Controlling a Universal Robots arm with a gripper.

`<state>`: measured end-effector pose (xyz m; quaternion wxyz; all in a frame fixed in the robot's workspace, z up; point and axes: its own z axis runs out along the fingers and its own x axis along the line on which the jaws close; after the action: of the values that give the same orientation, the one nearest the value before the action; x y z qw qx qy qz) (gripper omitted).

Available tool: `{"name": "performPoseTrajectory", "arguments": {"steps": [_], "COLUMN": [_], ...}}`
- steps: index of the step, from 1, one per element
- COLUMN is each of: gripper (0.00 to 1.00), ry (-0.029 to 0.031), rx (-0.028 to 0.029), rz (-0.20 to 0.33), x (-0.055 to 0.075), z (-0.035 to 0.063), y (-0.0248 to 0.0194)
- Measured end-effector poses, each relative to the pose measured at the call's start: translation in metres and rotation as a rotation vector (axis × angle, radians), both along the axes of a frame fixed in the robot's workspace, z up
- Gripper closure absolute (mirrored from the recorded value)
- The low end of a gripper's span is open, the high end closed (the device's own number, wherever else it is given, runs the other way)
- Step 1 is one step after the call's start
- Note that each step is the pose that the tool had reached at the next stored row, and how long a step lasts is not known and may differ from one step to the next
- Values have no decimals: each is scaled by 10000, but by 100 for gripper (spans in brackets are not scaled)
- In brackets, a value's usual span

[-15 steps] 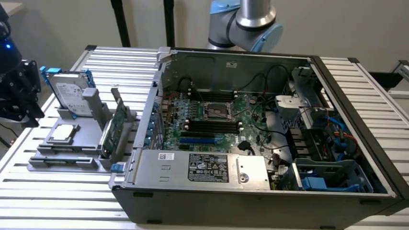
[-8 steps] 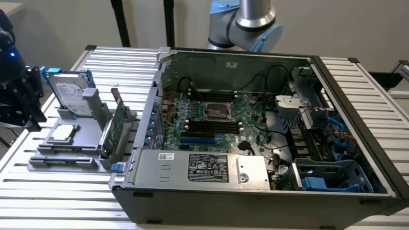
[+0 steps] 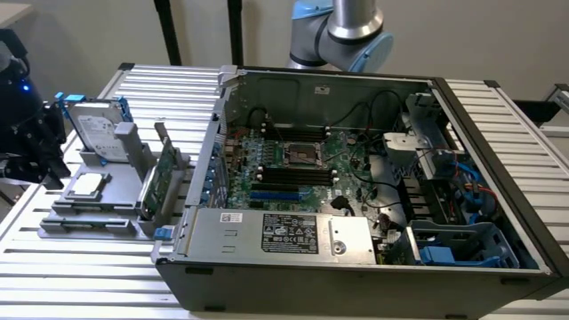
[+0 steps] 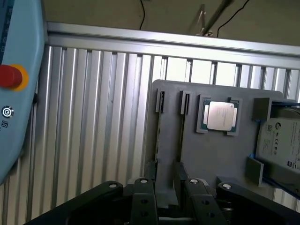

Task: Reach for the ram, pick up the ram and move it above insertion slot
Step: 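Pick up the ram and move it above insertion slot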

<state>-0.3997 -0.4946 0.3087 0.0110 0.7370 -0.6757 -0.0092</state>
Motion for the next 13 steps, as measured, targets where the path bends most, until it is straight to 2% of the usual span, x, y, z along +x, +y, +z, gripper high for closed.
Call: {"name": "performPoseTrajectory", "arguments": {"steps": [13], "gripper": [69], "ry": [-32], "rx": [0], "rz": [0], "x": [-11], "z": [-235], "y": [-3]}}
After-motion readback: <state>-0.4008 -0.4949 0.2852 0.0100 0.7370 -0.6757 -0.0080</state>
